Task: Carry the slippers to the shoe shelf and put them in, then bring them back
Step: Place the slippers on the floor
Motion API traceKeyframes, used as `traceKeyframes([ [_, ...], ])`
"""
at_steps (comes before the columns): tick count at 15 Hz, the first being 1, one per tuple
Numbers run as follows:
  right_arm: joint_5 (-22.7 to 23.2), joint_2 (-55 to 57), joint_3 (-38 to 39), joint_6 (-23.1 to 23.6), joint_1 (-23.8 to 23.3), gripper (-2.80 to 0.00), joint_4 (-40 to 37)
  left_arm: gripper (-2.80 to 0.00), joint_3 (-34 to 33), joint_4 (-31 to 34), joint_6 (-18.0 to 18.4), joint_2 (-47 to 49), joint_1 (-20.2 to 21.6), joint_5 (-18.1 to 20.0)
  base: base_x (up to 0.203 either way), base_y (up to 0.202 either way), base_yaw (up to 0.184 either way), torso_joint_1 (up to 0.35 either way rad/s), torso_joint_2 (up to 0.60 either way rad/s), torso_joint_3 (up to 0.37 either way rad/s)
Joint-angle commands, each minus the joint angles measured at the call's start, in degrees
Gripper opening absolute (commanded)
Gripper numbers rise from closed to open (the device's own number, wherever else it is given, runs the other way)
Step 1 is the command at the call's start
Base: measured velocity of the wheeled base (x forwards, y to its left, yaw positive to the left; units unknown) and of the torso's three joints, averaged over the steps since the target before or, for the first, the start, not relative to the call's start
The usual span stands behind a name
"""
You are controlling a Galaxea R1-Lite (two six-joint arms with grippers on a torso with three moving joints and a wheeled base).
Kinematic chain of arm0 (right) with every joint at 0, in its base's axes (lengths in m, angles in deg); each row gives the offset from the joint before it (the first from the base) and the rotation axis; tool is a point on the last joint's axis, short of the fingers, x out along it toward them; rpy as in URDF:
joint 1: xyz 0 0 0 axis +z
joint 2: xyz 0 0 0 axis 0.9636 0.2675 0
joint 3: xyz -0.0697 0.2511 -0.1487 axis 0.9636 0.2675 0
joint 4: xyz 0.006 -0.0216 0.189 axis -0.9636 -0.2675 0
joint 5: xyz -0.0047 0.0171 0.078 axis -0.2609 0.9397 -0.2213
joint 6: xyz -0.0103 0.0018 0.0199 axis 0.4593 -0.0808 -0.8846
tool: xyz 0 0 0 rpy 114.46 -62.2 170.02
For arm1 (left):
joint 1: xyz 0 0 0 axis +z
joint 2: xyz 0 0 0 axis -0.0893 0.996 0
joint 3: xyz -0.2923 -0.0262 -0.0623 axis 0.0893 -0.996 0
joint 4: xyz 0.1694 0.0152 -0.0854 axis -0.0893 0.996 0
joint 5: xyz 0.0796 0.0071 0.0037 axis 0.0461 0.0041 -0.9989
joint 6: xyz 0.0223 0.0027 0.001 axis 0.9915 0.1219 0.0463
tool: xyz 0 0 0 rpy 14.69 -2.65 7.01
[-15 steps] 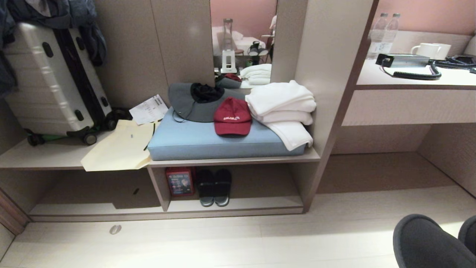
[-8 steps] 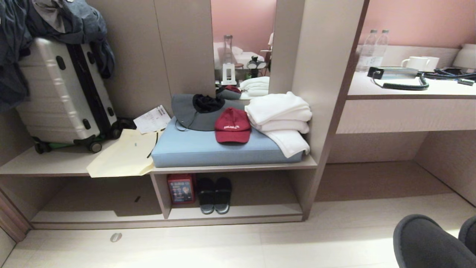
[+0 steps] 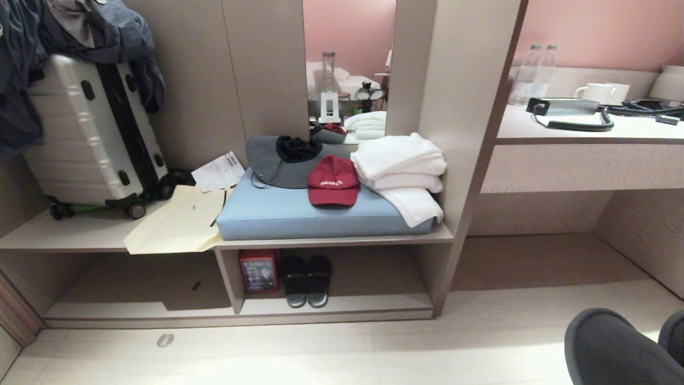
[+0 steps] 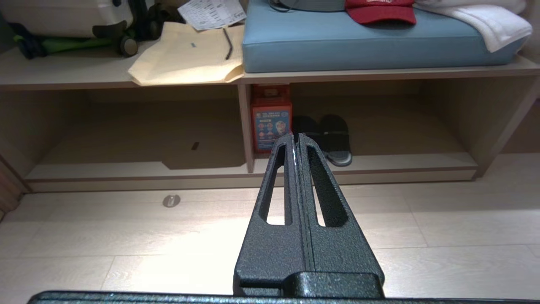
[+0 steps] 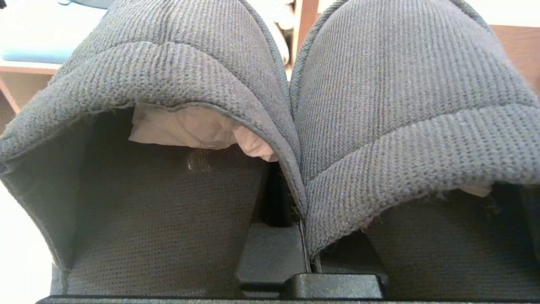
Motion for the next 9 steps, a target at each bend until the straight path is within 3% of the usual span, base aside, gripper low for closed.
traceKeyframes([
  [1, 0.01, 0.07, 0.09, 0.03, 0.02, -2.8, 0.05, -2.8, 0.0, -0.01, -0.04, 0.13, 0.04, -0.01, 0.002, -0.16, 0.0, -0.002, 0.01, 0.002],
  [9, 0.01, 0.07, 0.09, 0.03, 0.02, -2.8, 0.05, -2.8, 0.0, -0.01, -0.04, 0.13, -0.02, -0.01, 0.0, -0.198, 0.002, 0.001, 0.0, 0.003],
])
